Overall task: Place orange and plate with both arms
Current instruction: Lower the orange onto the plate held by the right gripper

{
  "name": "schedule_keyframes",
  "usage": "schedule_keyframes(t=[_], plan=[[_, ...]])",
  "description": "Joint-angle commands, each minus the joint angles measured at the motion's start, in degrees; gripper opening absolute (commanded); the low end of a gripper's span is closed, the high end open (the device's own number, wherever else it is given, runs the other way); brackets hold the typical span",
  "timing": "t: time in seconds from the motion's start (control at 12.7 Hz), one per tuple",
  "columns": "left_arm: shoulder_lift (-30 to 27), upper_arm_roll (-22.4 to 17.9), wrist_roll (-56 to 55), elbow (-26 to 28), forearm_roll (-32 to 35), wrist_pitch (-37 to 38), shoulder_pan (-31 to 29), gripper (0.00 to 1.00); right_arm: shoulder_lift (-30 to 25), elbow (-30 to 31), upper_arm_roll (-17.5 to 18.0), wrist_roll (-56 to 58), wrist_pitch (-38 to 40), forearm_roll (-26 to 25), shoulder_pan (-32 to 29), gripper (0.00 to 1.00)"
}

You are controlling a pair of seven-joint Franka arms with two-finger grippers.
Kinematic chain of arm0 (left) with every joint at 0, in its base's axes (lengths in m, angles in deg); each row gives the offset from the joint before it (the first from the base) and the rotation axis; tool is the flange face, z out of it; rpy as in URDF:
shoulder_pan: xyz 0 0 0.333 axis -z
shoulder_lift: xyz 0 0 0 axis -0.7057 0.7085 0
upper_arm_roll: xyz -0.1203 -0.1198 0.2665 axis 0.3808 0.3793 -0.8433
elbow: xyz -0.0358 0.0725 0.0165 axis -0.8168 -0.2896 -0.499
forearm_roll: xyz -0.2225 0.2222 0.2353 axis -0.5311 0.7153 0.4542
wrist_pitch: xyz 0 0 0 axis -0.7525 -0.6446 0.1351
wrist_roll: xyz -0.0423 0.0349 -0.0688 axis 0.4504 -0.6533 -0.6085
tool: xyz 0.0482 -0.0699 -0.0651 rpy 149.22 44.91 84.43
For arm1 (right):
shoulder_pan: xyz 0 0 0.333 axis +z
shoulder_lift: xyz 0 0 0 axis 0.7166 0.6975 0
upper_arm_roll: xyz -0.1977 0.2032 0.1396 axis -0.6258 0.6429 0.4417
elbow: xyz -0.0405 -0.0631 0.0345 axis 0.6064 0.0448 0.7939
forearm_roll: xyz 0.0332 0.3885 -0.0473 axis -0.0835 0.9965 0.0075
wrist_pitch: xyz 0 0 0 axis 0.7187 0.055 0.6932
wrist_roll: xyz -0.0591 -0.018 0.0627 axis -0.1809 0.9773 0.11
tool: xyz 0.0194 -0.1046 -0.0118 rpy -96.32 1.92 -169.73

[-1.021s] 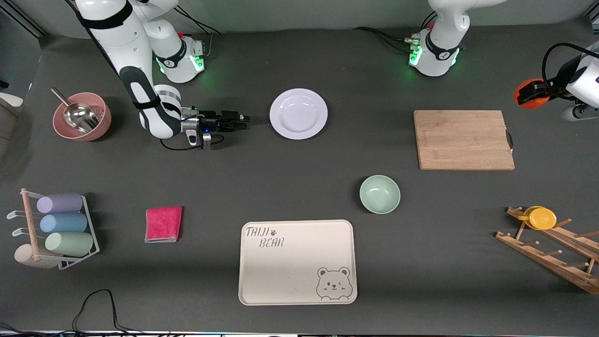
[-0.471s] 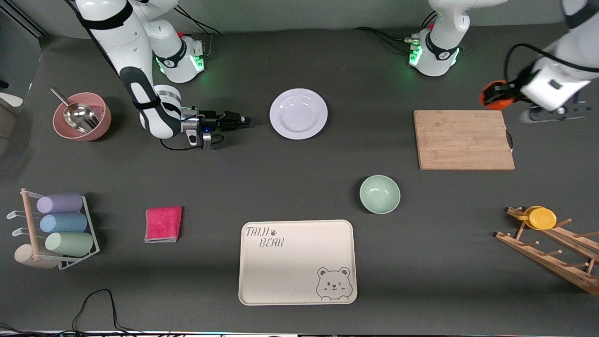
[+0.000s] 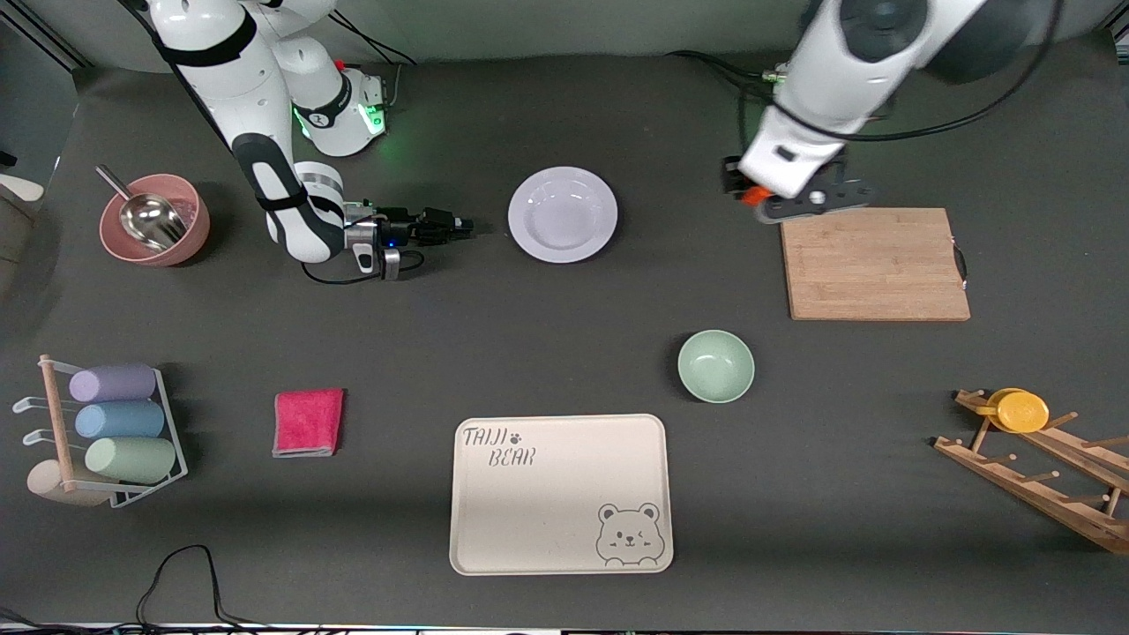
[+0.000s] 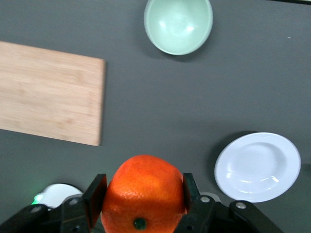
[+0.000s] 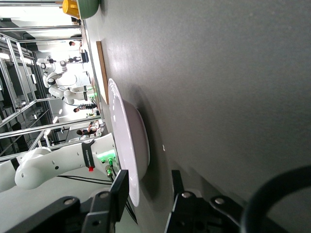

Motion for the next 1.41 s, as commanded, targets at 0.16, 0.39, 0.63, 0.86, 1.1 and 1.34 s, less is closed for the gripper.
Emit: schedule_keyframes(t=[0.16,0.39,0.63,0.86,1.1,1.34], plan=[[10.12,5.8,-13.1,-3.15,1.7,-6.57,4.42,0.0,1.96,-0.59,0.38,2.9,0.73,1.24,-0.05,0.43],[15.66,5.8,-21.53,-2.63,4.5,-12.63,11.36,0.0,2.31,-0.59,0.55,3.25,0.73,1.24,-0.05,0.43],[20.93,5.8,-30.76,-2.36,8.1,-18.52,18.22,0.0,2.48,-0.59,0.99,3.34,0.73,1.24,0.04,0.43],[25.86,5.36,-39.11,-0.53,13.9,-25.46,23.5,0.0,2.48,-0.59,1.43,6.23,0.73,1.24,-0.05,0.43],[29.37,5.36,-43.6,2.28,17.07,-31.52,24.47,0.0,2.48,-0.59,1.78,8.96,0.82,1.24,-0.05,0.43],[32.54,5.1,-48.44,4.32,19.8,-37.43,26.4,0.0,2.48,-0.59,1.87,10.28,0.82,1.33,-0.05,0.43]])
